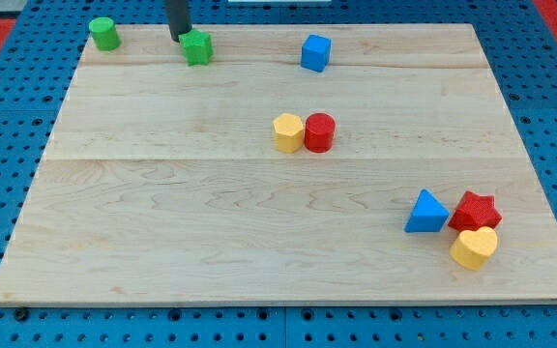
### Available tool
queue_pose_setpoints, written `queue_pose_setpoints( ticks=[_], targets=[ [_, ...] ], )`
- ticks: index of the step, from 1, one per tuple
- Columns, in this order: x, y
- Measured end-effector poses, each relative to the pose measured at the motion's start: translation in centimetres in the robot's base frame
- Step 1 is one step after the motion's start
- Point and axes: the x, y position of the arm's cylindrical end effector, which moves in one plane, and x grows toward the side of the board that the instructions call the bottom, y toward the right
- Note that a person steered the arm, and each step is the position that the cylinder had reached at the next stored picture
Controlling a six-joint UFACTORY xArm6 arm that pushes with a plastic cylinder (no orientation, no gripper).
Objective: Move your arm closer to the green circle
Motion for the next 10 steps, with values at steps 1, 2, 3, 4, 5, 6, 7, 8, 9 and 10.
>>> queue_pose_setpoints(
  ticks=[1,2,3,4,5,6,7,8,9,10],
  targets=[
    [-0.3,0.0],
    [-2.5,-1.4],
    [-2.6,-1.8],
    [-2.6,-1.9],
    [0.4,-3.4],
    [5.4,-10.8],
    [6.3,-16.2],
    [6.0,-16.6],
    [1.5,-16.6],
    [-2.4,-16.6]
  ],
)
